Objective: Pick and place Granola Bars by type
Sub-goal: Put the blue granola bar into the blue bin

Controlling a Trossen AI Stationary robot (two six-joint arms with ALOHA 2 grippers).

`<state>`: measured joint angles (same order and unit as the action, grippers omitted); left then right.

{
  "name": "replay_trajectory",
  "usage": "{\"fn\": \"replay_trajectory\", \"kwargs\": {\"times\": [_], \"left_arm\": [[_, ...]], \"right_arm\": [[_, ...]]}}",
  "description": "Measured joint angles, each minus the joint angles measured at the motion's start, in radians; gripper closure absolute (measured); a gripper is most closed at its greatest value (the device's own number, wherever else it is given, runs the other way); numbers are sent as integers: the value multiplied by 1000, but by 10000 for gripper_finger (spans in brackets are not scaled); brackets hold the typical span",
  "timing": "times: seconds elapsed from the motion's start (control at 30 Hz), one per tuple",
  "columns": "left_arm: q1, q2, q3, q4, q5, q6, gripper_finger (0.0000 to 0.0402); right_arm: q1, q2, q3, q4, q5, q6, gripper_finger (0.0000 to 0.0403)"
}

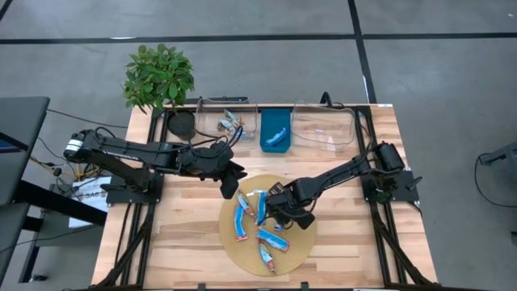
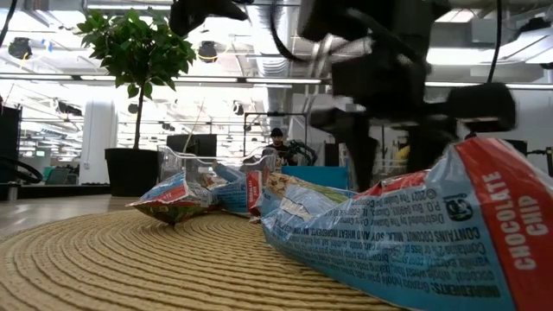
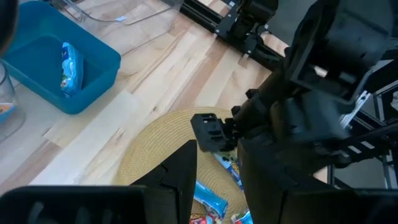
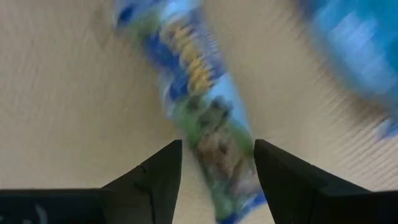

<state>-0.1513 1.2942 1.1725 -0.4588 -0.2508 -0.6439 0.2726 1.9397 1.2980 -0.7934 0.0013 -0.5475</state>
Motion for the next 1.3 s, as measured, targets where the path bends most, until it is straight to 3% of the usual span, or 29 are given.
{"fn": "replay_trajectory", "kwargs": {"times": [0.3, 0.57, 0.73, 1.0, 1.3], "left_arm": [[0, 0, 0, 1, -8, -22, 294], [0, 0, 0, -1, -17, -23, 294], [0, 0, 0, 1, -18, -23, 294], [0, 0, 0, 10, -18, -23, 294], [0, 0, 0, 14, -18, -25, 294]], "right_arm": [[-13, 48, 3, 23, 0, -2, 229], [-20, 39, 0, 14, -6, 71, 328], [-51, -12, 7, 10, -112, 190, 370], [-135, -228, 10, 62, -153, 357, 355], [-397, -410, 12, 267, -95, 702, 360]]}}
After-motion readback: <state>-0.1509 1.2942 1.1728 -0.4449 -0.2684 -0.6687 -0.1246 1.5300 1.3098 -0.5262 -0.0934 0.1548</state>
